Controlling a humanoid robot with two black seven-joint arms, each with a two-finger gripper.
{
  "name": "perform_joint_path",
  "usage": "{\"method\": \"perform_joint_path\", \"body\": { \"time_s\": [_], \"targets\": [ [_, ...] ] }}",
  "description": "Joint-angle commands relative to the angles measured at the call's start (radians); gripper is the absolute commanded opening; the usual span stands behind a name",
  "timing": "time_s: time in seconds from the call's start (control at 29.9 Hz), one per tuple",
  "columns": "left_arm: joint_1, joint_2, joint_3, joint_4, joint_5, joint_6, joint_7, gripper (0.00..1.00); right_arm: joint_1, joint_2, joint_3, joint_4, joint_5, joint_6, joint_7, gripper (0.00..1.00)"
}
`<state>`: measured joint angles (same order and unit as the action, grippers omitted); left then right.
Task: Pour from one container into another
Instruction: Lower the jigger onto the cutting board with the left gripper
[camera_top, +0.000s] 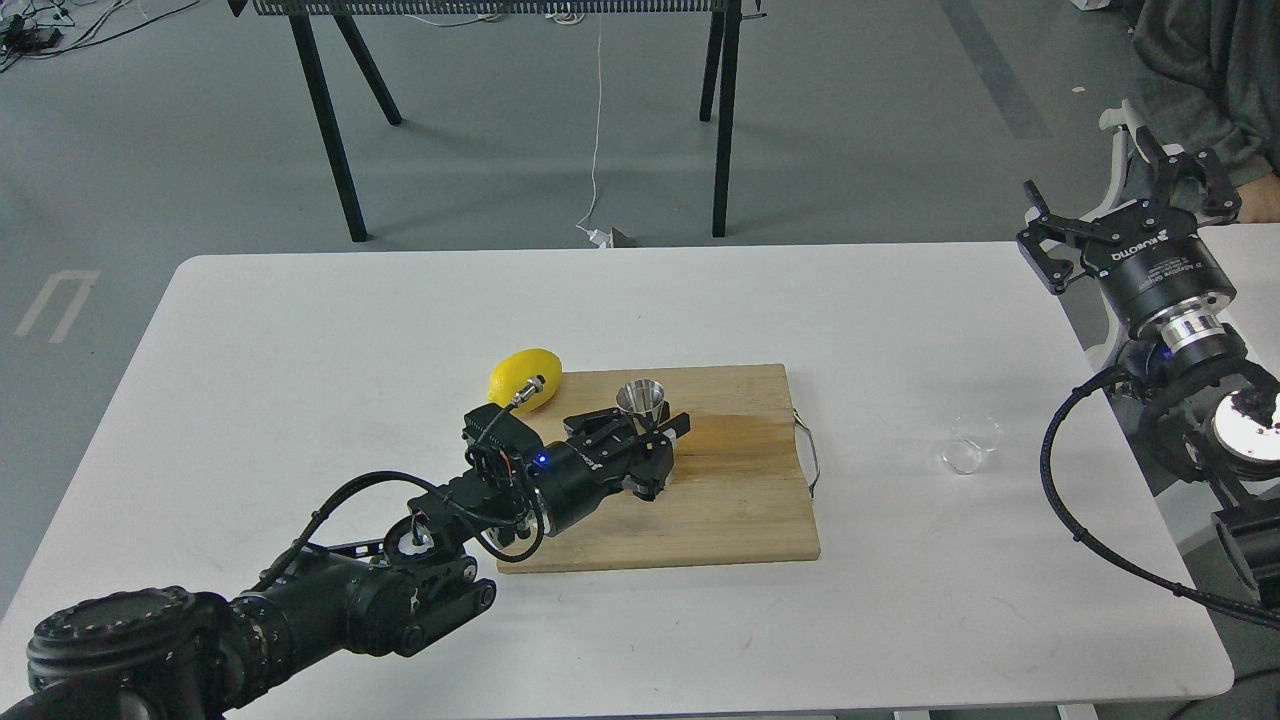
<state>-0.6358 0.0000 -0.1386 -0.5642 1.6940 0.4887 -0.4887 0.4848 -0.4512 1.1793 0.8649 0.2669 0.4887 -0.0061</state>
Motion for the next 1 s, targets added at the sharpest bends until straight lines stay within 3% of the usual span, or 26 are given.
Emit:
{"method": "perform_joint_path", "body": {
  "time_s": [0.0, 0.33, 0.5, 0.97],
  "targets": [
    [-0.004, 0.0, -0.001, 0.001, 0.0, 0.0, 0.0, 0.34, 0.0, 0.0, 0.0, 0.0, 0.0, 0.0, 0.0, 0.99],
    [-0.007, 0.0, -0.009, 0.0, -0.004, 0.0, 0.0, 0.37, 0.0, 0.0, 0.0, 0.0, 0.0, 0.0, 0.0, 0.99],
    [-0.007, 0.0, -0.01, 0.0, -0.004, 0.0, 0.0, 0.45, 0.0, 0.0, 0.0, -0.001, 0.0, 0.0, 0.0, 0.99],
    [0.001, 0.0, -0.01, 0.0, -0.004, 0.0, 0.0, 0.54, 0.0, -0.001, 0.002, 0.0, 0.0, 0.0, 0.0, 0.99]
  ]
}}
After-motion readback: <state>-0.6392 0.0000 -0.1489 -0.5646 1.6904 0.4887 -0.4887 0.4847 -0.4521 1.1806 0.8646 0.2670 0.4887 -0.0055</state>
